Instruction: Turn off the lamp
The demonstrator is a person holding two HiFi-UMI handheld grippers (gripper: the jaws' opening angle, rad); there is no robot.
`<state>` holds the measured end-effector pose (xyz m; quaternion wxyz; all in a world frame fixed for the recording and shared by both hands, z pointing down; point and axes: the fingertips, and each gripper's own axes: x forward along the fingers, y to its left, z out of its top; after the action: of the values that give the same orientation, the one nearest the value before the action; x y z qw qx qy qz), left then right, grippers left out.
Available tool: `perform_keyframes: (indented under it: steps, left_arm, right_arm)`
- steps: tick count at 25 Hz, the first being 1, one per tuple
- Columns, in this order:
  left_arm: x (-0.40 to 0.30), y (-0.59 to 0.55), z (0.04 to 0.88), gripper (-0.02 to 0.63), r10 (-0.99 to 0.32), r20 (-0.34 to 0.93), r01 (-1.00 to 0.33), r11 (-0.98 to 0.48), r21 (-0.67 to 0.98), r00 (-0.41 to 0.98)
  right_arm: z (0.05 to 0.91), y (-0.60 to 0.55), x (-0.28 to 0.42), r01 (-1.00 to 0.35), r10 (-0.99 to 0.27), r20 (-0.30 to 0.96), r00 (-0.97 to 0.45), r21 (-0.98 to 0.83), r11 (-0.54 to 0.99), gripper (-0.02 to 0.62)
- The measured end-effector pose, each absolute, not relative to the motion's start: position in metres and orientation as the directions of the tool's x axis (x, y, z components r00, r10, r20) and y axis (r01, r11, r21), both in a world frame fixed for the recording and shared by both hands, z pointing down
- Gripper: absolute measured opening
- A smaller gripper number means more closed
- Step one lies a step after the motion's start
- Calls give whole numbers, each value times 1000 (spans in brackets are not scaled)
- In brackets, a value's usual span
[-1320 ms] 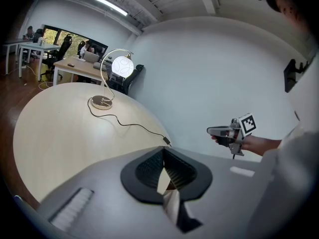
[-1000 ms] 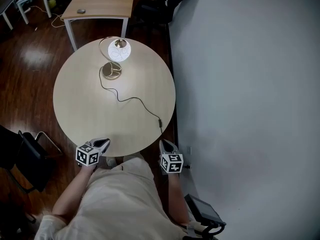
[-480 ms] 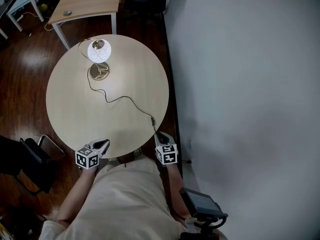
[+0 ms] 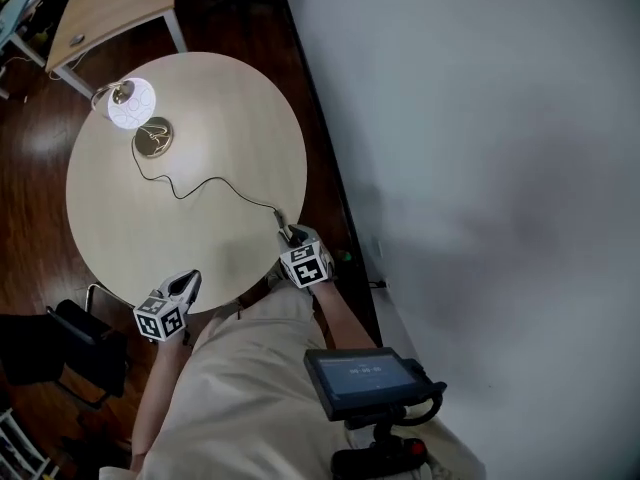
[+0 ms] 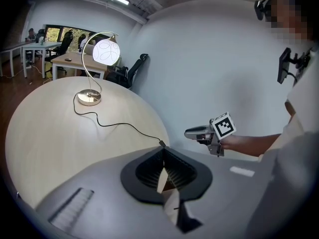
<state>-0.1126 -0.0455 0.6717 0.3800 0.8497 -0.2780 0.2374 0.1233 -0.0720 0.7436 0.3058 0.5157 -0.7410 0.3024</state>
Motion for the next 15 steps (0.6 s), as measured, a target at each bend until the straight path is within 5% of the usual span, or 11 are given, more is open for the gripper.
perform_keyframes:
  steps: [15]
  left_arm:
    - [-104, -48, 660, 5, -318, 655, -707, -506, 493, 685]
  right_arm:
    - [780, -72, 132, -938, -516, 799, -309, -168, 302, 121]
